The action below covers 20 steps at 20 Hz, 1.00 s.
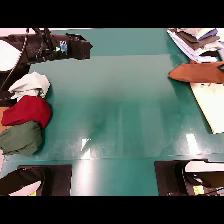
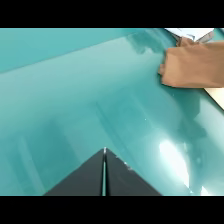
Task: Fold the shirts.
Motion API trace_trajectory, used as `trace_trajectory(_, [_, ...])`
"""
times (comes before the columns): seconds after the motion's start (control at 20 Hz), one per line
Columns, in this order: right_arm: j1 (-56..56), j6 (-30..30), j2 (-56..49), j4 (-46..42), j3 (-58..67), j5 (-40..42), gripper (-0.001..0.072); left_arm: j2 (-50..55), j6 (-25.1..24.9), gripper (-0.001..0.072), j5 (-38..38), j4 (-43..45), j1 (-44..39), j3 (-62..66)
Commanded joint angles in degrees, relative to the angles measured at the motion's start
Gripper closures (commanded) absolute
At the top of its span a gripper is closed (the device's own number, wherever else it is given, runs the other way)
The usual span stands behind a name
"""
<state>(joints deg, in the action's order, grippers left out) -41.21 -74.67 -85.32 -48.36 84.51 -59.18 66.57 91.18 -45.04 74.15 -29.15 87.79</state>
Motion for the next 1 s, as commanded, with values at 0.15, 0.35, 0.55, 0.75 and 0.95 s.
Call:
trace_trajectory(0.15, [-1.42,2.12,-1.25,9.38,3.67,8.81,0.0696,0.04,0.46,0.0684,-3.06,-0.04,-0.04,0.0])
trace_trajectory(0.35, [-1.46,2.1,-1.22,9.27,13.88,7.02,0.0696,0.02,0.46,0.0683,-5.2,-0.04,-0.04,0.0])
trace_trajectory(0.55, [-1.73,2.05,-0.98,5.88,19.8,2.16,0.0696,0.02,0.46,0.0683,-5.6,-0.09,-0.04,0.0])
trace_trajectory(0.75, [-1.73,1.4,0.85,-3.32,19.74,-4.2,0.0696,0.02,0.33,0.0683,-5.57,-0.87,-0.04,0.0])
trace_trajectory(0.95, [-1.86,1.07,2.6,-8.09,16.41,-7.78,0.0696,0.02,0.31,0.0683,-5.7,-0.96,-0.04,0.0])
